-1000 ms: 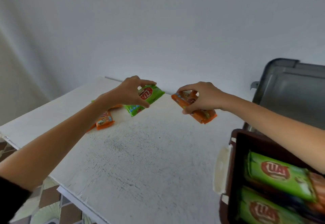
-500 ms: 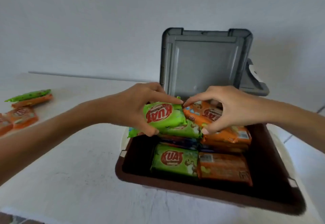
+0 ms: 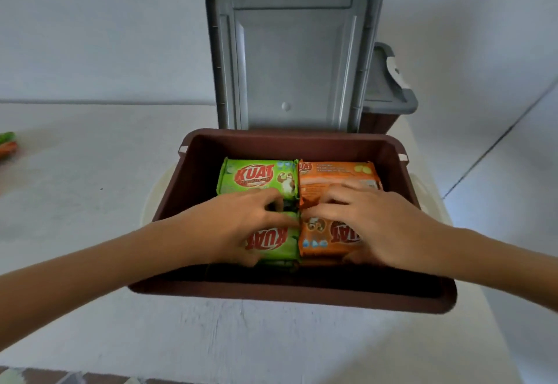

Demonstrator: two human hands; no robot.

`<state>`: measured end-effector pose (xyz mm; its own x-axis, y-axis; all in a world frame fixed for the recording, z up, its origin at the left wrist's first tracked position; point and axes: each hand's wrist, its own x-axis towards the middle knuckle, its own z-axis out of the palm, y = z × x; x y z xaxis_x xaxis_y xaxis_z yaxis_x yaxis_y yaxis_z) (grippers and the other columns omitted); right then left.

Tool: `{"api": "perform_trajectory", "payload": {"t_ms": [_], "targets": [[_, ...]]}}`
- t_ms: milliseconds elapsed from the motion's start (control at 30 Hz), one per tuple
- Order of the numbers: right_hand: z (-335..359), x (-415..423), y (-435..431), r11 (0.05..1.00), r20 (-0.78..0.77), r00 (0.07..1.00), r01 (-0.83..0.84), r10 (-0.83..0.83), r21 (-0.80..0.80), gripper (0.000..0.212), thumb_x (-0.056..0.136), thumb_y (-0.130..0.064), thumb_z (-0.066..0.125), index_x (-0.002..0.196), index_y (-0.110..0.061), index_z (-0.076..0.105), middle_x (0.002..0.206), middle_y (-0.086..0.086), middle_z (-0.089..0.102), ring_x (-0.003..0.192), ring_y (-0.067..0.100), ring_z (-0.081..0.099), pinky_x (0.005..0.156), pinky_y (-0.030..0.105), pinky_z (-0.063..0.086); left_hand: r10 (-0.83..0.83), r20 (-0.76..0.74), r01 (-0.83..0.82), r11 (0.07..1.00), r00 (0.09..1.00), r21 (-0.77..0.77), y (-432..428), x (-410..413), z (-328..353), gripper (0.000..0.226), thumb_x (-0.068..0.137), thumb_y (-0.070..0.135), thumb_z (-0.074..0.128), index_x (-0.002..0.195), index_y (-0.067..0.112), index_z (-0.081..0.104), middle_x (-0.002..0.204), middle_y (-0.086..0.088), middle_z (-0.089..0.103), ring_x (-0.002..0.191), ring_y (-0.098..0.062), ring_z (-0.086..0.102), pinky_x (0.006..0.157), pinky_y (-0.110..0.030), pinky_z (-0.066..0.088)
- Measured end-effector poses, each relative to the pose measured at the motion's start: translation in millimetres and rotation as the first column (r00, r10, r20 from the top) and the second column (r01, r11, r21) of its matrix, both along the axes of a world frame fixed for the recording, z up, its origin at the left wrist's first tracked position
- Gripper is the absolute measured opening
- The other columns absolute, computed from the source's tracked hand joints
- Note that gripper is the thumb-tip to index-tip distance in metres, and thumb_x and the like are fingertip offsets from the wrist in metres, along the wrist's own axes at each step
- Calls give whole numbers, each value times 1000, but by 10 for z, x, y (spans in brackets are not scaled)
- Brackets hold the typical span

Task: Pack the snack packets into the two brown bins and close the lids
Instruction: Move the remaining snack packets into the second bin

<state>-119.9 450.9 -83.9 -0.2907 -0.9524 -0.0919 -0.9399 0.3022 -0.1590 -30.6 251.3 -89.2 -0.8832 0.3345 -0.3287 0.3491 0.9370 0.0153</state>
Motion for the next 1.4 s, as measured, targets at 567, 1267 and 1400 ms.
{"api": "perform_trajectory", "payload": {"t_ms": [567,1267,1400], "targets": [[-303,101,-225,996,-410,910,-38,69,83,30,53,-24,70,72,-1,72,65,7,64,58,20,64,27,14,27,-174,-283,154,984,943,-91,-61,35,-181,69,38,61,80,90,17,64,85,2,64,67,-13,64,35,-20,47],[-164,165,-230,970,-283,959,90,-23,227,69,77,-43,67,132,-11,40,131,11,41,122,27,41,71,36,49,-81,-293,52,993,953,-106,29,12,-194,77,29,62,82,85,12,64,82,-2,64,64,-17,62,34,-23,42],[-148,163,-216,976,-299,954,80,-16,203,73,67,-52,73,124,-12,53,121,12,53,111,27,54,62,34,51,-29,-253,7,996,967,-89,51,35,-162,73,58,57,75,111,9,56,110,-6,58,93,-21,59,56,-31,52]]}}
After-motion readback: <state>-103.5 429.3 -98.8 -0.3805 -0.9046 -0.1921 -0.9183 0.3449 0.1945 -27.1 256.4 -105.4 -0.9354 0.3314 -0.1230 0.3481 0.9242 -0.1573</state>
